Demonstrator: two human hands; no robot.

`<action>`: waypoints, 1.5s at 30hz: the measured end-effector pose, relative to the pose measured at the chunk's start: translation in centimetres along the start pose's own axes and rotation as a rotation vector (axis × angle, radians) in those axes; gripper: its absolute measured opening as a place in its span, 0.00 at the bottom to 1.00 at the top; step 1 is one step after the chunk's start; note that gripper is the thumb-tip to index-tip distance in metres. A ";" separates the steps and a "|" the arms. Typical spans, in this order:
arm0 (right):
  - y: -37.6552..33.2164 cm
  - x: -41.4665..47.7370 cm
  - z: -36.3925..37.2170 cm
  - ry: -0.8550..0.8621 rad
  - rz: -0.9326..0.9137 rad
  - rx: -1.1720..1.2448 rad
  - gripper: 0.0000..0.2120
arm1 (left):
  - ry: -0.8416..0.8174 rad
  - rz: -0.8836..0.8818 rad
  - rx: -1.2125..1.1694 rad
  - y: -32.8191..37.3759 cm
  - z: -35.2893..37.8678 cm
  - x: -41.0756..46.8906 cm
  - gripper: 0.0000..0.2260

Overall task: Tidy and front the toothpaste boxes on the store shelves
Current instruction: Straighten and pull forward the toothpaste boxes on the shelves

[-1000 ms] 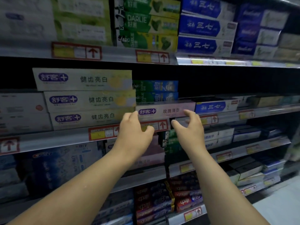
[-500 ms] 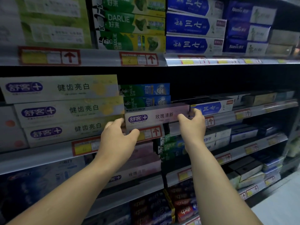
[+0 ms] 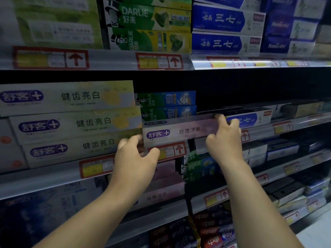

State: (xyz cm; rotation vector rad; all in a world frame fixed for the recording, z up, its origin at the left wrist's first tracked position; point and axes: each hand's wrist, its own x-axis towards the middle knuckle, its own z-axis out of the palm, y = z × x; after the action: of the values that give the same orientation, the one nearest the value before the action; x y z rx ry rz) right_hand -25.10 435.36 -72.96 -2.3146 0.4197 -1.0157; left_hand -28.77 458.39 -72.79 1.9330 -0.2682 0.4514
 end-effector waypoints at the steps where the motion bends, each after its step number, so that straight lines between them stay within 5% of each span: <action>1: 0.2 -0.1 -0.1 0.016 -0.018 0.030 0.26 | 0.007 0.006 -0.022 -0.1 0.0 -0.1 0.13; 8: 1.0 -0.8 -1.0 0.036 -0.147 0.111 0.14 | 0.018 0.017 -0.088 -0.6 0.1 -0.8 0.17; 26: 0.3 -0.9 -0.9 0.098 0.098 0.803 0.27 | 0.047 0.036 -0.171 -0.4 -0.1 -0.5 0.15; 45: 0.8 -0.4 -2.3 0.161 0.062 0.899 0.22 | 0.028 0.013 -0.200 0.5 0.2 0.0 0.20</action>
State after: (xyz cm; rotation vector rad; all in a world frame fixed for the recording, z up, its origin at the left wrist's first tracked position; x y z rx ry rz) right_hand -27.13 434.03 -72.38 -1.4156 0.0554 -1.0706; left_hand -28.91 457.98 -72.49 1.7295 -0.2963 0.4427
